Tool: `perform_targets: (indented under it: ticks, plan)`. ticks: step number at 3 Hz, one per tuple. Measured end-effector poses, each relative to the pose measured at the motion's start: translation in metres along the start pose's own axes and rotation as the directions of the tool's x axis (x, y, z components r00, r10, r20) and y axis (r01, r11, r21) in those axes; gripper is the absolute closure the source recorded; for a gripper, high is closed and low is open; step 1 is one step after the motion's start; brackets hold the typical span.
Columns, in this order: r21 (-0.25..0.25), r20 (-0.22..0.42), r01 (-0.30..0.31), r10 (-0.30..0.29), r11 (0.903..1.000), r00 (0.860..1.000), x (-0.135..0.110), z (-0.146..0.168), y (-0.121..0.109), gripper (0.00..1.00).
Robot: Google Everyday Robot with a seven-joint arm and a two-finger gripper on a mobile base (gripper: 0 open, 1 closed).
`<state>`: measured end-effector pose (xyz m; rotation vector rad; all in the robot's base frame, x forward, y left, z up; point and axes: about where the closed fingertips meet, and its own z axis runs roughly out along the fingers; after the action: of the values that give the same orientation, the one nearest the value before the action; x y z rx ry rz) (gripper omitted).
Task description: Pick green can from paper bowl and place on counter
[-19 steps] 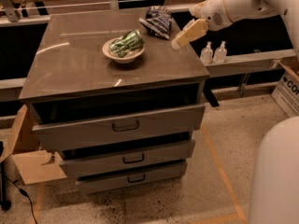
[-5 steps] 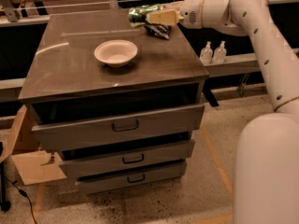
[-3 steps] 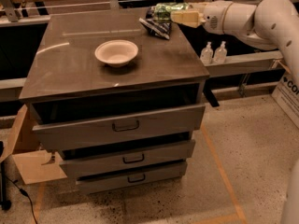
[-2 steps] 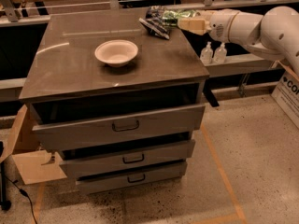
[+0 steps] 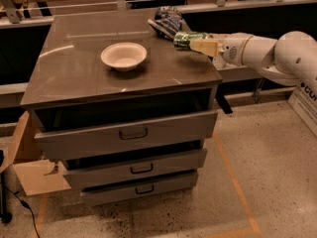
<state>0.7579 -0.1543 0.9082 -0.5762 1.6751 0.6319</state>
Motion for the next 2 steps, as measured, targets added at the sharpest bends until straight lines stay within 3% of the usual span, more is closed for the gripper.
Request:
perform_targets:
  ticks: [2]
  plan:
    - [-0.056, -0.079, -0.056, 0.051, 0.9969, 0.996, 0.031, 0.008, 0.019, 1.0]
